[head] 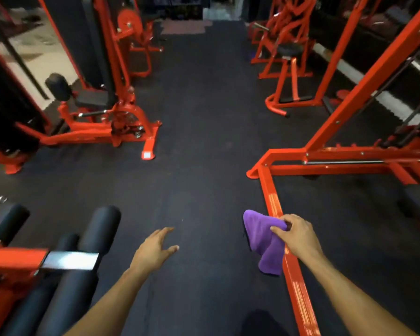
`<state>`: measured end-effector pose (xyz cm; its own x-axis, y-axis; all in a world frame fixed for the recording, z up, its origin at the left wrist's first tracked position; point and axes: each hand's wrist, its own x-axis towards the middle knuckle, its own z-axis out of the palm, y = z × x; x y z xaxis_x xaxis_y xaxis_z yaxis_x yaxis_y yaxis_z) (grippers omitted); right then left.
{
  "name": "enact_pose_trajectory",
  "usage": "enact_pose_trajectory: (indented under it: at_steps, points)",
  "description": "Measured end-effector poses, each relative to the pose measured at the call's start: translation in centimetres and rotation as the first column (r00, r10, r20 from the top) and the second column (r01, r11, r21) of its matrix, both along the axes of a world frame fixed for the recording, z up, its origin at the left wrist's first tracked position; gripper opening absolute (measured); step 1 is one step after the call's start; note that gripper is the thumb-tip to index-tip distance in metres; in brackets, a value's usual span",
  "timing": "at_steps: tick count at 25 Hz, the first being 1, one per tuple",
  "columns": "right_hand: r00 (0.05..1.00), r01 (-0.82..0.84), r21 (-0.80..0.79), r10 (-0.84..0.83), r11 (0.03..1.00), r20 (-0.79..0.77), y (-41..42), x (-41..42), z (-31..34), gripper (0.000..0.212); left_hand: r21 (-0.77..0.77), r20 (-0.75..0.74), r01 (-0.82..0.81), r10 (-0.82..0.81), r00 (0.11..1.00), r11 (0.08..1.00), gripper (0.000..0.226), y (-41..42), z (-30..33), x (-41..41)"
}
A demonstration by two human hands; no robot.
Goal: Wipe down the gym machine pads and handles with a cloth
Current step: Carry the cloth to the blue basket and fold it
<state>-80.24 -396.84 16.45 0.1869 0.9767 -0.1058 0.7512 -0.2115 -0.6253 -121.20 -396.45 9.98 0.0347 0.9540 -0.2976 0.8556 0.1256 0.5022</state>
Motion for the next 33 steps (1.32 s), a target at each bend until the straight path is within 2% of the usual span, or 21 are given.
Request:
enact_pose_trajectory:
  at_steps: [3, 7, 11, 14, 18, 21, 26, 30, 33]
  points:
    - [0.998, 0.054, 0.019, -0.053, 0.998, -0.032, 14.2, 3.1, -2.1, 0.027, 0.038, 0.015, 0.041, -0.042, 0.999, 0.998, 0.068, 17.7, -0.5, 3.6]
    - [0.992, 0.112, -0.001, -0.112, 0.994, -0.053, 33.2, 7.7, -4.3, 0.013, 0.029, 0.044, 0.078, -0.079, 0.996, 0.997, 0.068, 38.6, -2.1, 9.1]
    - [0.990, 0.133, -0.033, -0.134, 0.991, -0.050, 51.1, 11.0, -3.0, 0.010, 0.021, 0.042, 0.049, -0.050, 0.998, 0.999, 0.069, 56.3, -0.9, 12.0]
    - [0.996, 0.083, -0.018, -0.084, 0.996, -0.019, 65.6, 11.9, -2.2, 0.011, 0.078, 0.106, -0.008, 0.000, 0.994, 0.997, 0.067, 68.3, -0.6, 12.7]
    - [0.996, 0.081, 0.011, -0.081, 0.997, -0.026, 84.8, 11.2, -3.0, 0.011, 0.073, 0.143, -0.006, -0.005, 0.990, 0.997, 0.066, 87.5, -2.5, 11.7]
    - [0.992, 0.116, -0.015, -0.116, 0.993, -0.039, 96.8, 10.8, -2.3, 0.012, 0.029, 0.131, 0.018, -0.021, 0.991, 0.999, 0.067, 101.3, -2.5, 11.3]
    - [0.982, 0.174, -0.041, -0.176, 0.984, -0.062, 114.4, 10.2, 0.0, 0.010, 0.051, 0.117, 0.052, -0.058, 0.991, 0.997, 0.067, 121.3, 0.0, 11.8]
    - [0.983, 0.176, -0.012, -0.176, 0.984, -0.059, 129.2, 10.5, -1.7, 0.013, 0.091, 0.141, 0.041, -0.054, 0.989, 0.995, 0.066, 136.8, -0.3, 12.8]
    - [0.982, 0.172, 0.014, -0.171, 0.985, -0.083, 142.2, 10.9, -3.4, 0.013, 0.081, 0.096, 0.081, -0.089, 0.991, 0.993, 0.065, 149.5, -1.6, 12.7]
